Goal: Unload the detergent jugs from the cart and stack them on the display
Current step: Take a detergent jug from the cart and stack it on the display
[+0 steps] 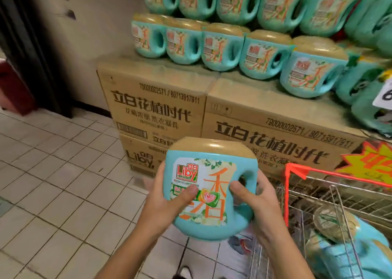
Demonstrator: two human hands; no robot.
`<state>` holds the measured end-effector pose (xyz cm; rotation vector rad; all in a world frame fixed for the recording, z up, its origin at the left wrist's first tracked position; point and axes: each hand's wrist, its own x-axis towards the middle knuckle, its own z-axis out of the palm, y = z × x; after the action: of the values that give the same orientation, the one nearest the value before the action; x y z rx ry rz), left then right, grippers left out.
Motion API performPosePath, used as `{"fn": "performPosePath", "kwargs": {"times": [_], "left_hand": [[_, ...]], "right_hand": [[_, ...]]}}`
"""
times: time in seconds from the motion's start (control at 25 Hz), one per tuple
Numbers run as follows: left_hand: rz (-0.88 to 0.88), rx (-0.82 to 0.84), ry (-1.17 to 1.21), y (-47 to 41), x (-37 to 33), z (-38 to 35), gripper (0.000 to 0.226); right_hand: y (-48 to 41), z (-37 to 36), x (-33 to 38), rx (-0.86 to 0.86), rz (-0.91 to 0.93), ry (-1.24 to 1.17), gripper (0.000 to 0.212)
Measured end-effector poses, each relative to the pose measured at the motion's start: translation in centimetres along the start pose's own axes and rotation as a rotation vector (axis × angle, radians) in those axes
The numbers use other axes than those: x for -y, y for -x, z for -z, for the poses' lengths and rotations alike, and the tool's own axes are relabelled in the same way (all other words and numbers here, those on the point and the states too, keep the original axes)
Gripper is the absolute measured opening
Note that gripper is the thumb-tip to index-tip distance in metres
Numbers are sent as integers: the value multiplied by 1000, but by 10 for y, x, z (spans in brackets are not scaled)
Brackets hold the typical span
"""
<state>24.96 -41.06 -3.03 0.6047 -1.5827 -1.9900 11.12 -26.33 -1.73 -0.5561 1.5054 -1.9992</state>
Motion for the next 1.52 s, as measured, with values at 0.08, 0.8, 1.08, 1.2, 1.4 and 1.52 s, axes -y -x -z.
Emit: {"fn": "performPosePath", "kwargs": {"times": [0.08,0.8,1.08,1.2,1.4,1.52], "left_hand": [[-24,2,-9,-40,-13,6,80],[-267,407,-99,-352,-96,-44,113],[-298,481,-150,-417,-66,-72,102],[-329,474,-205,-441,-54,-87,114],[-319,390,-299,-466,-42,-115,122],[-331,276,-440,-477,-39,-131,135]], "right_hand": [[-36,-11,8,11,30,17,75],[-273,-4,101,-361,370,303,60],[-313,29,82,-558,397,422,79],[-331,48,78,-563,407,419,86],[-360,77,82,-548,439,417,69],[-364,98,83,-723,482,540,60]]}}
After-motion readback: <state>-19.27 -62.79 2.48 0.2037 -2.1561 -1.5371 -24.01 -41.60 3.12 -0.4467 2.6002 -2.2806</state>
